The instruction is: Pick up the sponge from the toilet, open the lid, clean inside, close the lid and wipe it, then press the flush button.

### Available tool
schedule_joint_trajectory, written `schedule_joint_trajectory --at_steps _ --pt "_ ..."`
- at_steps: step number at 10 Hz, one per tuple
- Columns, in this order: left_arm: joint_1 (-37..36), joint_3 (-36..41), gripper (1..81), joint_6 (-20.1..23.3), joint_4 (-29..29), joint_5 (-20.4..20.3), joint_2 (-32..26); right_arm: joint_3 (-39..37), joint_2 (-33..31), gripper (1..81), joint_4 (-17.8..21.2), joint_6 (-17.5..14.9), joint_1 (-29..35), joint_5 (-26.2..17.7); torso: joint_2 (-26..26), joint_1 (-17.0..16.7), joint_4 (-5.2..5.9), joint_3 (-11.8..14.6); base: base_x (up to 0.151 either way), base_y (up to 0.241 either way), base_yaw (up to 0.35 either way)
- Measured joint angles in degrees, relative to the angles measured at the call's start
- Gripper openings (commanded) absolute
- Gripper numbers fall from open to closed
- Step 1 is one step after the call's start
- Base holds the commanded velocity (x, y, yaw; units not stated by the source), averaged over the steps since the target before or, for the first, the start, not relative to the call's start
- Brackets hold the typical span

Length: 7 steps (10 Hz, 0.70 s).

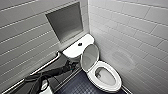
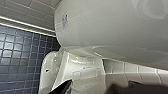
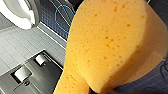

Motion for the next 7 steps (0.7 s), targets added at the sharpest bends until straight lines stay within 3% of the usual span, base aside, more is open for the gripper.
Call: schedule_joint_trajectory --at_steps 3,7 --pt "-0.82 -5.5 81.1 -1.29 -0.02 0.4 2.89 0.27 0.11 1.0 -0.39 0.02 0.11 -0.02 0.02 0.0 0.0 0.0 0.0 0.0 0.0" --pt "0.3 0.89 81.1 -1.48 0.04 1.62 3.91 0.3 0.3 1.0 -0.46 0.0 1.77 -0.24 0.02 0.0 0.0 0.0 0.0 0.0 0.0"
